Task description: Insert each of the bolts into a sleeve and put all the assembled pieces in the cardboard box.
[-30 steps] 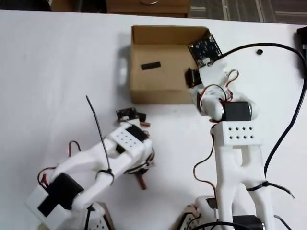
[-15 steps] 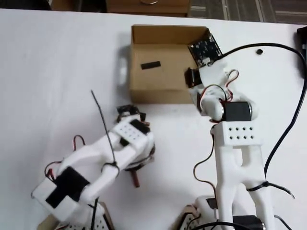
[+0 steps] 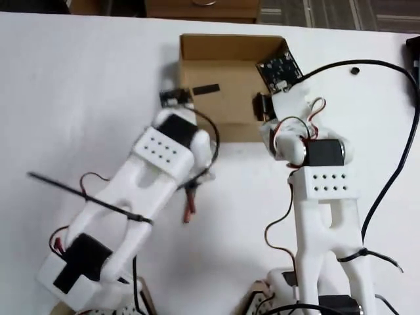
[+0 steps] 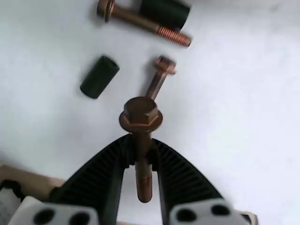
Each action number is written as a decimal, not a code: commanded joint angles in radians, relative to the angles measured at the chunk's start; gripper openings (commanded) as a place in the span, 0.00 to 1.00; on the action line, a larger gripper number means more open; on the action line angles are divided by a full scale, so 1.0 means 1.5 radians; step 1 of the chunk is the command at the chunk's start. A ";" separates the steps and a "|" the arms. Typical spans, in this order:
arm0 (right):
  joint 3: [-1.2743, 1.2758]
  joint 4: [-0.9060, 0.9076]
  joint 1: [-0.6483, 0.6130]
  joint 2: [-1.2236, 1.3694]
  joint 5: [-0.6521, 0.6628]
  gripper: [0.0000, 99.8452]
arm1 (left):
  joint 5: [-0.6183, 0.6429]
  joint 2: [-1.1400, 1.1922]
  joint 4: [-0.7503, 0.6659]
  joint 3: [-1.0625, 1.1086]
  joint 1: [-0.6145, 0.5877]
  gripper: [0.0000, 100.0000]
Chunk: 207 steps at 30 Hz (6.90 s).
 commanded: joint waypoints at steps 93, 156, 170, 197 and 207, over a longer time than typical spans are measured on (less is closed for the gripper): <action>0.367 0.280 -0.317 -0.827 -0.385 0.02 | -0.214 -0.561 -0.297 0.153 0.214 0.02; 0.372 0.201 -0.317 -0.860 -0.388 0.02 | -0.195 -0.604 -0.315 0.341 0.200 0.02; 0.372 0.201 -0.316 -0.861 -0.388 0.02 | -0.197 -0.602 -0.282 0.382 0.244 0.02; 0.372 0.201 -0.316 -0.861 -0.388 0.02 | -0.228 -0.604 -0.271 0.378 0.254 0.03; 0.372 0.201 -0.316 -0.861 -0.388 0.02 | -0.228 -0.604 -0.250 0.368 0.265 0.17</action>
